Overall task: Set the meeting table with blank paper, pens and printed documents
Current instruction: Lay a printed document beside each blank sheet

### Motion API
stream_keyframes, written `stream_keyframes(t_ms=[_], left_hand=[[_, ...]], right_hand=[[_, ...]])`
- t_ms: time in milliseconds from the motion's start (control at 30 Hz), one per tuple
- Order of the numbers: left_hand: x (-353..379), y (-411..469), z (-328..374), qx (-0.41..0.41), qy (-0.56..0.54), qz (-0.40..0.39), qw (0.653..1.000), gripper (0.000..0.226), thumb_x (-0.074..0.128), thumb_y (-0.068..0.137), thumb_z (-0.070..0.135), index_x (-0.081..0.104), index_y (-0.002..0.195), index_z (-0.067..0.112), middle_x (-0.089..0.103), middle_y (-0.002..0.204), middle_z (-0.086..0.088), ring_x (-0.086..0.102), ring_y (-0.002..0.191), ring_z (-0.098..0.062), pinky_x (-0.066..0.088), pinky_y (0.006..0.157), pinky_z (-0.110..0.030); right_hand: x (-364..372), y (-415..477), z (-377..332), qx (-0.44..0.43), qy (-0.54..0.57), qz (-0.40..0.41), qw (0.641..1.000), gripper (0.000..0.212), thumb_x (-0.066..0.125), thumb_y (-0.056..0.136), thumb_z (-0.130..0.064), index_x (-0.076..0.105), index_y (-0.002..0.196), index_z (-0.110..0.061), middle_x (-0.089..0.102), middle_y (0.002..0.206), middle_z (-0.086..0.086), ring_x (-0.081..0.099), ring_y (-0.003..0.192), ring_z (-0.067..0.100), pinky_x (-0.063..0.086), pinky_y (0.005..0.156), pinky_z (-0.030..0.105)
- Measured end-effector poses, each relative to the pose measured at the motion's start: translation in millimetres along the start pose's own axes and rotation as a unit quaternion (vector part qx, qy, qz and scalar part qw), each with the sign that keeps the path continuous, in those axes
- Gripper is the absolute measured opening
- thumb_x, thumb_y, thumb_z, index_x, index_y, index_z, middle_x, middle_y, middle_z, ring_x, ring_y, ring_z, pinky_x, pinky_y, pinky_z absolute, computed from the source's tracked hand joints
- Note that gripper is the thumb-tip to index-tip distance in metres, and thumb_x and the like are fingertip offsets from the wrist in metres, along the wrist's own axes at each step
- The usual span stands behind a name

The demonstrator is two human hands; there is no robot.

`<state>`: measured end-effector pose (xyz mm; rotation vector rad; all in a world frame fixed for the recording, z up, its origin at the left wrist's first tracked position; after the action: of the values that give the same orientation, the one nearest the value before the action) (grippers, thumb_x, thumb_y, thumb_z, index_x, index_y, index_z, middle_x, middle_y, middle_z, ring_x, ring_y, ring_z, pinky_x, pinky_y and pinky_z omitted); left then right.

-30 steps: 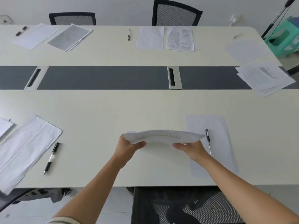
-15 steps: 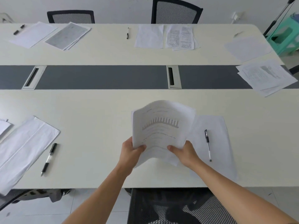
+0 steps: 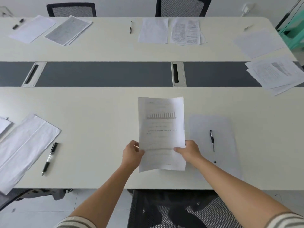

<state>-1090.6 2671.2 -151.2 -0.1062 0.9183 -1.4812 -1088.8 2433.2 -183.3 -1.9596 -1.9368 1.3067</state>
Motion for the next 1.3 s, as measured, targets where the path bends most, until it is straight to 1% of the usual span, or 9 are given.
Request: stream_keyframes(t_ms=[133,200,267,300,367,433,500,567,1300], left_hand=[[10.3,-1.4,-12.6,0.057,0.206,0.025,0.977,0.052,0.061,0.087,0.015,0.041,0.135,0.018,0.050,0.128,-0.006,0.050,0.117,-0.025,0.047,0.088,-0.032],[20.8,-5.7,-16.5,0.126,0.315,-0.003,0.941,0.051,0.059,0.089,0.018,0.041,0.137,0.022,0.040,0.139,-0.004,0.041,0.125,-0.022,0.045,0.091,-0.030],[31.6,-9.3,-20.4,0.166,0.388,-0.036,0.906,0.050,0.057,0.091,0.024,0.040,0.138,0.024,0.029,0.149,-0.003,0.032,0.133,-0.023,0.040,0.102,-0.032],[36.1,-10.3,-22.1,0.179,0.414,-0.048,0.891,0.051,0.056,0.091,0.026,0.038,0.139,0.025,0.023,0.153,-0.004,0.027,0.137,-0.024,0.035,0.107,-0.032],[43.6,-10.4,-25.8,0.192,0.457,-0.067,0.866,0.055,0.056,0.093,0.031,0.033,0.143,0.026,0.012,0.158,-0.007,0.016,0.144,-0.027,0.027,0.113,-0.035],[48.5,-8.3,-31.3,0.192,0.488,-0.082,0.848,0.062,0.055,0.093,0.035,0.026,0.147,0.028,0.002,0.160,-0.009,0.006,0.148,-0.030,0.020,0.118,-0.038],[51.1,-5.7,-36.1,0.189,0.502,-0.093,0.839,0.066,0.056,0.093,0.037,0.022,0.149,0.029,-0.001,0.161,-0.009,0.001,0.149,-0.031,0.018,0.119,-0.039],[52.8,-2.8,-39.5,0.193,0.503,-0.096,0.837,0.068,0.057,0.093,0.038,0.021,0.149,0.030,-0.002,0.160,-0.007,0.000,0.149,-0.030,0.020,0.119,-0.038],[56.0,-5.7,-44.7,0.194,0.487,-0.093,0.846,0.066,0.058,0.092,0.037,0.025,0.149,0.032,-0.001,0.162,-0.006,0.000,0.149,-0.028,0.023,0.119,-0.039]], right_hand=[[3.3,17.3,11.6,0.048,-0.092,-0.020,0.994,0.032,0.075,0.078,-0.035,0.063,0.086,-0.007,0.068,0.087,0.007,0.065,0.080,0.027,0.048,0.067,0.031],[0.5,17.4,14.3,0.047,-0.134,-0.019,0.990,0.043,0.075,0.075,-0.043,0.046,0.067,-0.012,0.052,0.066,0.001,0.051,0.060,0.023,0.035,0.056,0.029],[-13.7,9.7,16.9,0.013,-0.184,0.029,0.982,0.047,0.071,0.075,-0.049,0.040,0.061,-0.017,0.044,0.058,-0.002,0.045,0.056,0.021,0.029,0.053,0.028],[-25.4,4.3,19.8,-0.010,-0.214,0.069,0.974,0.038,0.067,0.078,-0.049,0.050,0.064,-0.018,0.053,0.064,-0.003,0.053,0.064,0.021,0.035,0.055,0.028],[-49.7,-5.2,34.8,-0.053,-0.263,0.144,0.952,0.028,0.064,0.083,-0.047,0.068,0.098,-0.023,0.065,0.104,-0.003,0.057,0.104,0.021,0.049,0.072,0.033],[-68.3,-11.1,59.5,-0.056,-0.316,0.129,0.938,0.054,0.065,0.084,-0.046,0.054,0.133,-0.027,0.044,0.144,0.004,0.034,0.137,0.026,0.046,0.095,0.041],[-74.8,-14.3,84.0,-0.025,-0.365,0.058,0.929,0.076,0.066,0.082,-0.051,0.033,0.148,-0.033,0.014,0.162,0.009,0.009,0.149,0.032,0.033,0.110,0.044],[-74.9,-12.9,97.7,-0.010,-0.377,0.027,0.926,0.085,0.067,0.079,-0.055,0.025,0.150,-0.037,0.003,0.164,0.009,0.001,0.151,0.032,0.029,0.114,0.045],[-73.6,-6.5,92.2,-0.022,-0.378,0.028,0.925,0.085,0.067,0.079,-0.057,0.025,0.150,-0.037,0.001,0.164,0.008,-0.001,0.151,0.032,0.031,0.113,0.046]])
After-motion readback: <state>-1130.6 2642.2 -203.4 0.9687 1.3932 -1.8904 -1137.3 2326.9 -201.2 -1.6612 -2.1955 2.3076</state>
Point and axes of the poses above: each hand's wrist, its own y-axis towards the middle knuckle, its own x-axis out of the palm, z = x × y, the point moved 2 cm from there along y, towards the middle knuckle
